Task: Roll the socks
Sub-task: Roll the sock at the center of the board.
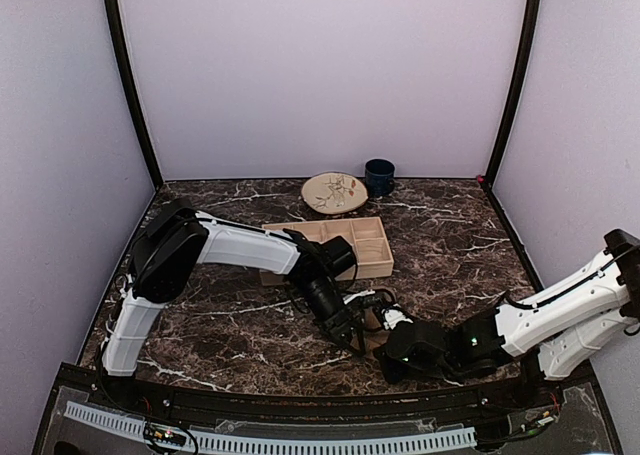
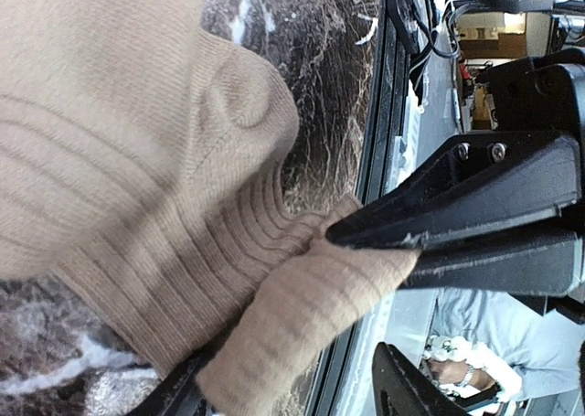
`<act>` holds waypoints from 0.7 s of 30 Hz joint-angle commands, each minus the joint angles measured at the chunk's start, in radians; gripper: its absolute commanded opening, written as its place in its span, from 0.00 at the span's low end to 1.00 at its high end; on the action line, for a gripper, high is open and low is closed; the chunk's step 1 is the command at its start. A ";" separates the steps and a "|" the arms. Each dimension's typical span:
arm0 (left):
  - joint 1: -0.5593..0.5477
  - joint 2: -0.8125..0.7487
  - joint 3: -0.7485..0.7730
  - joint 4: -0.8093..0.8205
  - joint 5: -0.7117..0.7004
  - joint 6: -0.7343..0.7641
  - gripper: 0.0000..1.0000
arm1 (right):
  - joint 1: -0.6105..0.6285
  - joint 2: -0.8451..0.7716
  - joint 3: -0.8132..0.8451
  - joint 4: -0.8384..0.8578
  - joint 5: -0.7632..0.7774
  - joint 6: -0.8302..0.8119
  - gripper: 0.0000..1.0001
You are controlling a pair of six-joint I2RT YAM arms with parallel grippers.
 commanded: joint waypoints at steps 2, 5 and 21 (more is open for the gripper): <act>0.080 0.192 -0.143 -0.115 -0.472 -0.058 0.63 | -0.009 -0.036 -0.022 -0.022 0.023 0.023 0.04; 0.099 0.180 -0.149 -0.089 -0.443 -0.082 0.63 | -0.009 -0.039 -0.026 -0.022 0.016 0.025 0.04; 0.134 0.036 -0.279 0.138 -0.337 -0.199 0.62 | -0.044 -0.012 -0.053 0.060 -0.164 0.002 0.04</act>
